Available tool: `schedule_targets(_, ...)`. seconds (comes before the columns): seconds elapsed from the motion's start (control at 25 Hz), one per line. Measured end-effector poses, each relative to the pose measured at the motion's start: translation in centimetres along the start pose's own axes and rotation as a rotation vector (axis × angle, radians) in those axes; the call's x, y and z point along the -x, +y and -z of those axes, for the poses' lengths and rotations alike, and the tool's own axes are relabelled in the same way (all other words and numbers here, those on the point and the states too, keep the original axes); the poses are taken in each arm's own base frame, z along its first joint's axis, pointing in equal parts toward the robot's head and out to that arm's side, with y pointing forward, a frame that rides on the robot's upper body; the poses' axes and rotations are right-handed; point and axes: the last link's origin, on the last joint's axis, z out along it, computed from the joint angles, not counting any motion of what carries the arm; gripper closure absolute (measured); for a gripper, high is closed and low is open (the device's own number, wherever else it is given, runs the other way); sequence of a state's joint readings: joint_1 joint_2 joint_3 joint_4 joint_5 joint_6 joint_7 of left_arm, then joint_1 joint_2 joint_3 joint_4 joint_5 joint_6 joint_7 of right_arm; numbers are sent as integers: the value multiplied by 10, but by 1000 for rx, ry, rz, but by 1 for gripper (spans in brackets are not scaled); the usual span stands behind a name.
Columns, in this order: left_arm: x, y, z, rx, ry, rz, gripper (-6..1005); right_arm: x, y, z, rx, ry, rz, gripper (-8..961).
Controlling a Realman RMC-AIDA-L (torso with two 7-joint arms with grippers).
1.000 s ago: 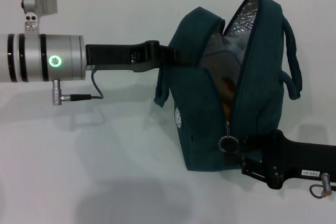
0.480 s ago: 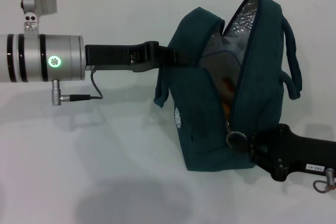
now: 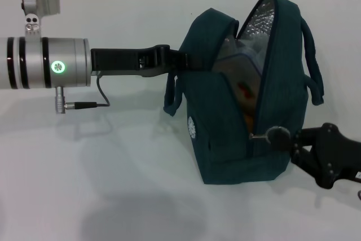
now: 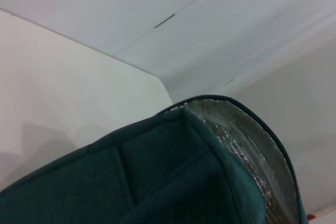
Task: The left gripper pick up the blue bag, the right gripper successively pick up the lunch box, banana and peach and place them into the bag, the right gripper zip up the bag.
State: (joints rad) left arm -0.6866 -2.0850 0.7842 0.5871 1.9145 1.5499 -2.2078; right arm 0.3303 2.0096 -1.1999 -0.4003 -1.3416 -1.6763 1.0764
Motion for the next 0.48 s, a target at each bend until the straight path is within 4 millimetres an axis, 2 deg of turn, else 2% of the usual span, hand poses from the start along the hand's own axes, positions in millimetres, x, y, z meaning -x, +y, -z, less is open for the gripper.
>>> schedule_targets(0.2, 3, -1, -1, 4, -3, -39, 965, 15, -3, -7, 17, -70, 45, 944)
schedule_targets(0.44, 7, -2, 4, 28, 44, -91, 957, 20, -4, -11, 23, -91, 70, 944)
schedule_targets(0.48, 8, -2, 6, 36, 66, -100, 932, 20, -4, -11, 23, -93, 72, 944)
